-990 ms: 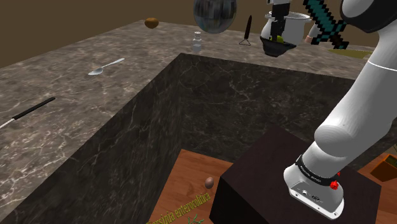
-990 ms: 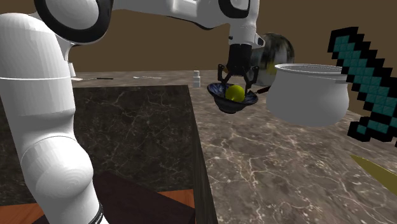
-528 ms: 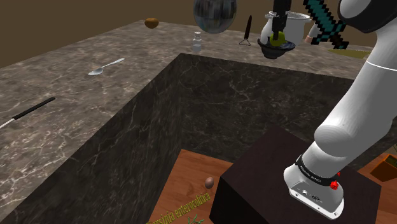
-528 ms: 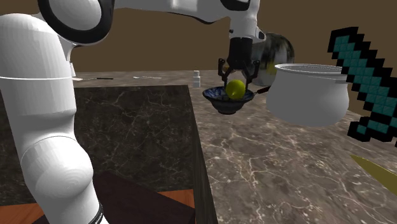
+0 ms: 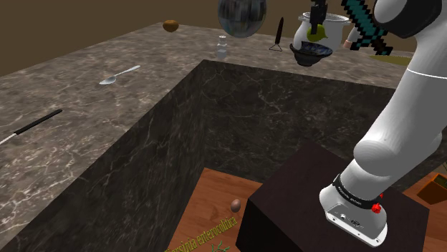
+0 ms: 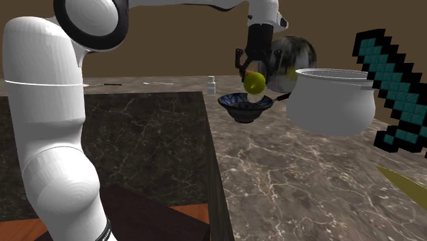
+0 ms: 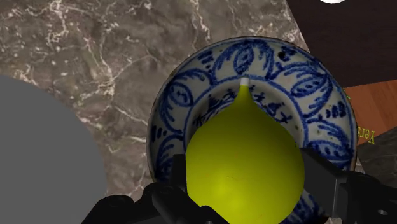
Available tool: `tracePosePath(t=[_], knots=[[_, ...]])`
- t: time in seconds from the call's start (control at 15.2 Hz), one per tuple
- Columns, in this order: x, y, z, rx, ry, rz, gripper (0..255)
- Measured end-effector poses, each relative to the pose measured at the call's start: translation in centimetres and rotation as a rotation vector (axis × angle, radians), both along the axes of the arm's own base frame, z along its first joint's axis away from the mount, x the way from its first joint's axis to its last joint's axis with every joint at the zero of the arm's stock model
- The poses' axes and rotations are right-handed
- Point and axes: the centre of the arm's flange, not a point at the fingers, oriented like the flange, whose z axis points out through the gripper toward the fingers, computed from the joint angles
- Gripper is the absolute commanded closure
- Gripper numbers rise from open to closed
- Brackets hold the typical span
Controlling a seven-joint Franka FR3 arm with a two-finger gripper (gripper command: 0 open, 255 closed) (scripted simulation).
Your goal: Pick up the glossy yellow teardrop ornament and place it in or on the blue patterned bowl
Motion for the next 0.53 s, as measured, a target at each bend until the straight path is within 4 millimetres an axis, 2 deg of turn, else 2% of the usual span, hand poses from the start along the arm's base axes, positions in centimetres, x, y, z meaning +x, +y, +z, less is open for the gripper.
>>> tracePosePath(t=[0.53], knots=[[-0.1, -0.1, 4.0, 0.000, 0.000, 0.000, 255]])
